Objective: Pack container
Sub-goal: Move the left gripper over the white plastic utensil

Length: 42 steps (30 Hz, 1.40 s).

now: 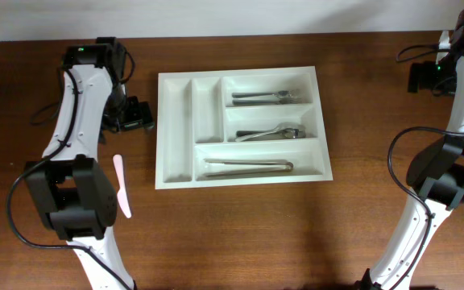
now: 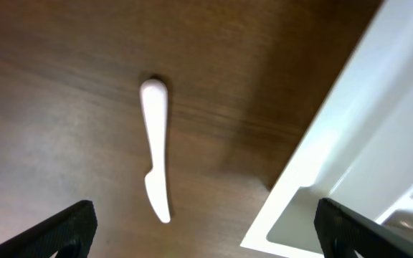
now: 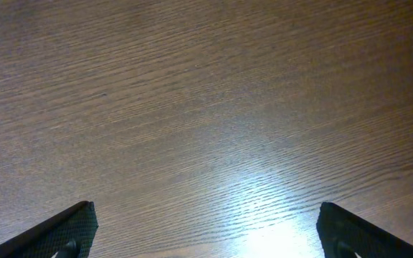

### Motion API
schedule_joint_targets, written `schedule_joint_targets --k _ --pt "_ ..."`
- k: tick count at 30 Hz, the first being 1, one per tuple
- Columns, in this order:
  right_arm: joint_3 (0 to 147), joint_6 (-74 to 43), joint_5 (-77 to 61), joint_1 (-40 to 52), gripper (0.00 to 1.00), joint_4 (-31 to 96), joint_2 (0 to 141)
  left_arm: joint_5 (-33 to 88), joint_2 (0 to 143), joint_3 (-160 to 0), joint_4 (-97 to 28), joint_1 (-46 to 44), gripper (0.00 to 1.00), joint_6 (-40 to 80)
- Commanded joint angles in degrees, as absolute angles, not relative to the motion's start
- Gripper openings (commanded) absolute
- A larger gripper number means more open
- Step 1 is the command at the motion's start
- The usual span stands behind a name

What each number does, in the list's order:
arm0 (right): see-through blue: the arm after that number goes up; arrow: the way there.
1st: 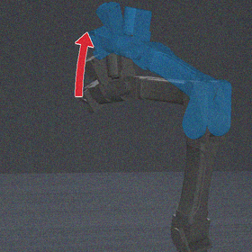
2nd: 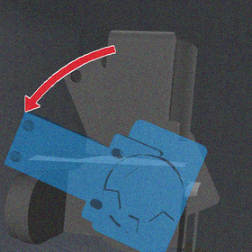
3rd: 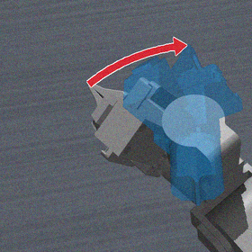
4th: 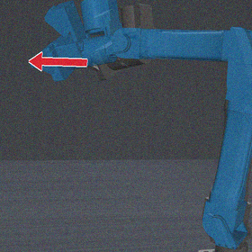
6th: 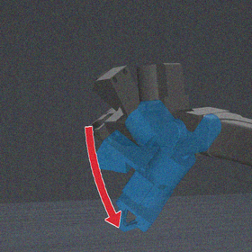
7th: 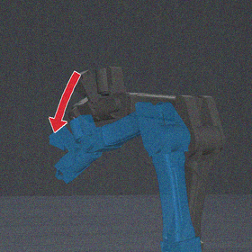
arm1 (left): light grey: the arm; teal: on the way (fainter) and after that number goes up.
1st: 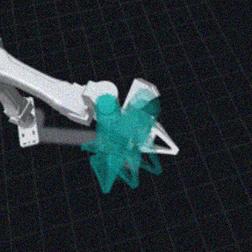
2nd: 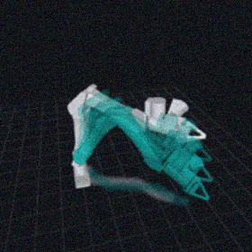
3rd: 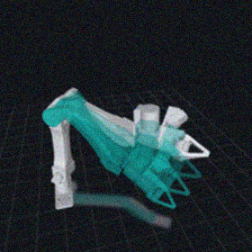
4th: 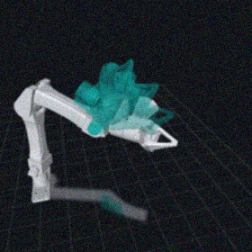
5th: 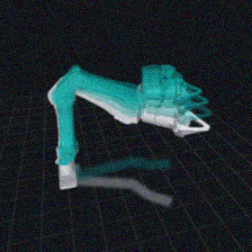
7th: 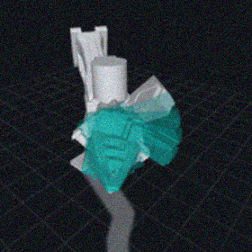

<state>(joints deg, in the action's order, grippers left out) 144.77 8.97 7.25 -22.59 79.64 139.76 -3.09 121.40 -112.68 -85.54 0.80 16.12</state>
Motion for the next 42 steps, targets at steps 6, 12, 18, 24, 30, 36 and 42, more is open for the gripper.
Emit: schedule_joint_targets --k 6,12,18,24,30,36,42 --pt "144.53 8.56 7.11 -22.90 0.99 79.66 139.94 1.10 118.34 -105.25 -83.09 2.42 0.99 10.17" --pt "144.53 8.56 7.11 -22.90 0.99 79.64 139.94 -2.04 110.52 -94.54 -75.99 2.48 0.99 12.36" --pt "144.53 8.56 7.11 -22.90 0.99 79.66 139.94 -4.32 102.61 -82.65 -68.45 3.11 0.99 12.32" --pt "144.53 8.56 7.11 -22.90 0.99 79.66 139.94 -4.32 102.63 -77.95 -65.60 5.30 0.99 17.89" --pt "144.53 8.56 7.11 -22.90 0.99 79.64 139.94 -4.32 102.63 -77.82 -62.57 8.40 0.99 19.22" --pt "144.53 8.56 7.11 -22.90 0.99 79.66 139.94 -0.82 103.92 -77.82 -57.41 9.69 0.99 12.23" --pt "144.53 8.56 7.11 -22.90 0.99 79.66 139.94 -0.84 108.12 -77.82 -56.99 9.54 0.99 12.32"
